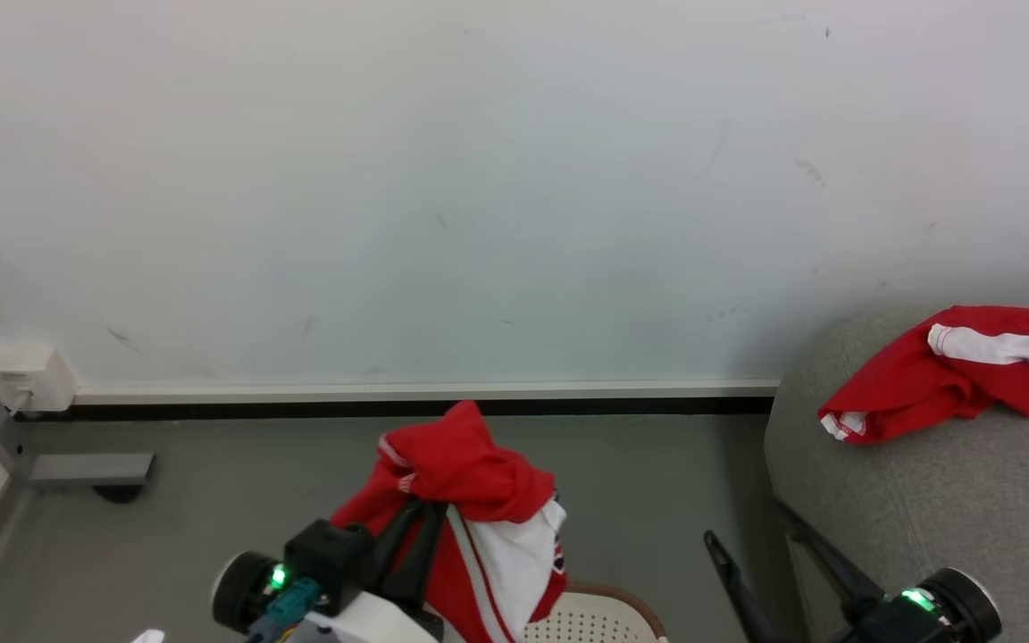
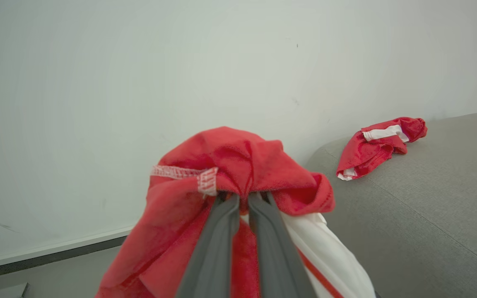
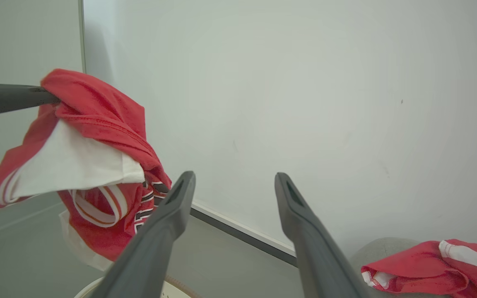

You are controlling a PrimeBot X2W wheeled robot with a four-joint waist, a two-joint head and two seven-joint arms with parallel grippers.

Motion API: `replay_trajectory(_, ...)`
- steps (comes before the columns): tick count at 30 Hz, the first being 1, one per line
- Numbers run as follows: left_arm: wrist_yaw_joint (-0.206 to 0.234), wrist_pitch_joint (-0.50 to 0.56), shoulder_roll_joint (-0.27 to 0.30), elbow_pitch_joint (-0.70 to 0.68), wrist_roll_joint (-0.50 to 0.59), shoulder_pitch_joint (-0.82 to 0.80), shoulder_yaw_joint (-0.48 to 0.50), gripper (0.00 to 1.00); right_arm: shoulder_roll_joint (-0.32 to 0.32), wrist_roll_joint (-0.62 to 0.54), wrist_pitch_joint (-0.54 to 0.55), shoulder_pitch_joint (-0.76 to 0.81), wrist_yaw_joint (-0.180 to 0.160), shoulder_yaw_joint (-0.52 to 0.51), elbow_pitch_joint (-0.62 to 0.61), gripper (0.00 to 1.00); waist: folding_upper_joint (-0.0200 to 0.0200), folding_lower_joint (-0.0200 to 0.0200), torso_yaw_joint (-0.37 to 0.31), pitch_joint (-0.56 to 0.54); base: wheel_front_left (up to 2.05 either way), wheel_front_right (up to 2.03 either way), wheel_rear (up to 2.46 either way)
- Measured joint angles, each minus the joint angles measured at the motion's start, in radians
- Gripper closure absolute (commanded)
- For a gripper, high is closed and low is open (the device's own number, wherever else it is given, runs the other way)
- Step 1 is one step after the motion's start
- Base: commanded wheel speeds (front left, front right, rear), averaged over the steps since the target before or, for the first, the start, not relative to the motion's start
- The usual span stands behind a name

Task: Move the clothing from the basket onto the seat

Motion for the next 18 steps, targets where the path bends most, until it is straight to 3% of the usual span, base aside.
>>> replay_trajectory(10, -0.063, 0.021, -0.095, -0.008, 0.013, -0.068, -0.129, 1.00, -0.053, 0.070, 0.034, -0.127, 0.000, 0.264, -0.014, 0.00, 0.0000, 0.0000, -0.015, 0.006, 0.00, 0.00, 0.00)
replay_trajectory(18, -0.138, 0.046, -0.139, -0.005, 0.024, -0.103, -0.233, 1.00, -0.062, 0.081, 0.033, -0.187, 0.000, 0.322, 0.035, 0.00, 0.0000, 0.0000, -0.028, 0.010, 0.00, 0.00, 0.00)
